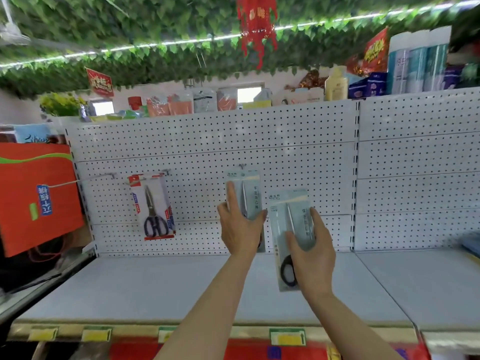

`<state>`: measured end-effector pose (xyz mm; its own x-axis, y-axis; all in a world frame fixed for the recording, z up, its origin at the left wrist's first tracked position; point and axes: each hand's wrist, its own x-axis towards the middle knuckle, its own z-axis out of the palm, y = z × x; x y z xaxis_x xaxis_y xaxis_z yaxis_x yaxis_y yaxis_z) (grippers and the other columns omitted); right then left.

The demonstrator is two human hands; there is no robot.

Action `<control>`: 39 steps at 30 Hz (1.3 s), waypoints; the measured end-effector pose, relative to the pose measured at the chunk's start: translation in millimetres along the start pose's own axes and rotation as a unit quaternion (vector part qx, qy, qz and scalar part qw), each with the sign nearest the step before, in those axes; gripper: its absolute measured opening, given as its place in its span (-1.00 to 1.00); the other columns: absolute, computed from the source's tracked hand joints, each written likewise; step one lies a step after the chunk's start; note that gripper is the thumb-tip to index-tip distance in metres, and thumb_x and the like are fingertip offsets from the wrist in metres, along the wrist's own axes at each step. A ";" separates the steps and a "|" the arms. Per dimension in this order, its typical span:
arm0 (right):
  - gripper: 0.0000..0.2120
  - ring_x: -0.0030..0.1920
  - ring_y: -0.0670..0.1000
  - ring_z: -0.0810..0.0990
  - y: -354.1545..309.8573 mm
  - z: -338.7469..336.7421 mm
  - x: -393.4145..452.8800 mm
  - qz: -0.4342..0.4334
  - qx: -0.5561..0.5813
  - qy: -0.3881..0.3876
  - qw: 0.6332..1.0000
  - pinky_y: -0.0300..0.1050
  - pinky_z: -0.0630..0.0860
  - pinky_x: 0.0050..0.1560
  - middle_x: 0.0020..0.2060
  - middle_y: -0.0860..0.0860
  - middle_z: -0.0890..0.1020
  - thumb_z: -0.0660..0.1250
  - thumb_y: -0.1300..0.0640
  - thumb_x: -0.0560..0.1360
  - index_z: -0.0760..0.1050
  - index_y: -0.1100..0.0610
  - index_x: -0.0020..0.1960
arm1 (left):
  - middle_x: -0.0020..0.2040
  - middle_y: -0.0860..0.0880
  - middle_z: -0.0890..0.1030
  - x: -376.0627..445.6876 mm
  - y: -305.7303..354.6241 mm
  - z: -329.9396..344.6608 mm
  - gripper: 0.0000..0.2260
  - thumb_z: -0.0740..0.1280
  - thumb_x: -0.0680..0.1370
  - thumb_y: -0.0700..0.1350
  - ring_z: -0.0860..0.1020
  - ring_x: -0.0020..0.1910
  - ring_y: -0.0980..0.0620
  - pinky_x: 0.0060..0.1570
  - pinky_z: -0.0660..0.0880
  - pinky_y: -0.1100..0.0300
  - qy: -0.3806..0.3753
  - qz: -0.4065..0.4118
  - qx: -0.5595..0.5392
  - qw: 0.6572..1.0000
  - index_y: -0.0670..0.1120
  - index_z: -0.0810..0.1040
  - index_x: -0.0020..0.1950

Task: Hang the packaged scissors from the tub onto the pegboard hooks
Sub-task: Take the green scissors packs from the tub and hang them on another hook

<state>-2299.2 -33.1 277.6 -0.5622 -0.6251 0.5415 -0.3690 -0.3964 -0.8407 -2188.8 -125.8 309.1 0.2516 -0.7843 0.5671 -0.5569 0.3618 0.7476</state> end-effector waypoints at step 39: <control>-0.36 0.07 -0.42 0.39 23.2 54.6 34.1 0.001 -0.004 -0.008 1.000 -0.35 0.31 0.04 0.13 -0.29 0.41 0.42 0.09 0.47 0.25 -0.15 0.47 | 0.26 -0.07 0.31 59.8 -49.3 61.7 -0.10 0.48 0.41 0.04 0.46 0.04 -0.09 -0.14 0.56 -0.07 0.009 0.007 0.071 0.997 0.27 -0.04 0.56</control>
<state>-2286.5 -100.3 276.2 -0.5510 -0.6362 0.5401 -0.3742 -0.3901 -0.8413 -2195.2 -221.6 284.8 0.2572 -0.7698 0.5842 -0.6663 0.2966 0.6841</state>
